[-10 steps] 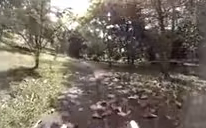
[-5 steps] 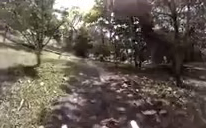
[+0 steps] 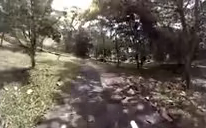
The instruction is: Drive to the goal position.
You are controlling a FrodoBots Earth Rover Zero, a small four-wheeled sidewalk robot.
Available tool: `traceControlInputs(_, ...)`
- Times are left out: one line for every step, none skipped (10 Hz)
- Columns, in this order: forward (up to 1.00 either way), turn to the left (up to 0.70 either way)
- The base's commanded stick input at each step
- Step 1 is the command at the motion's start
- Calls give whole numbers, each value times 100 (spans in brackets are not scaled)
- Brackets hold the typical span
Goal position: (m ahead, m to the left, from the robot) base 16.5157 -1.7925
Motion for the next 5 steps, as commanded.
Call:
traceControlInputs(85,0)
traceControlInputs(85,0)
traceControlInputs(85,0)
traceControlInputs(85,0)
traceControlInputs(85,0)
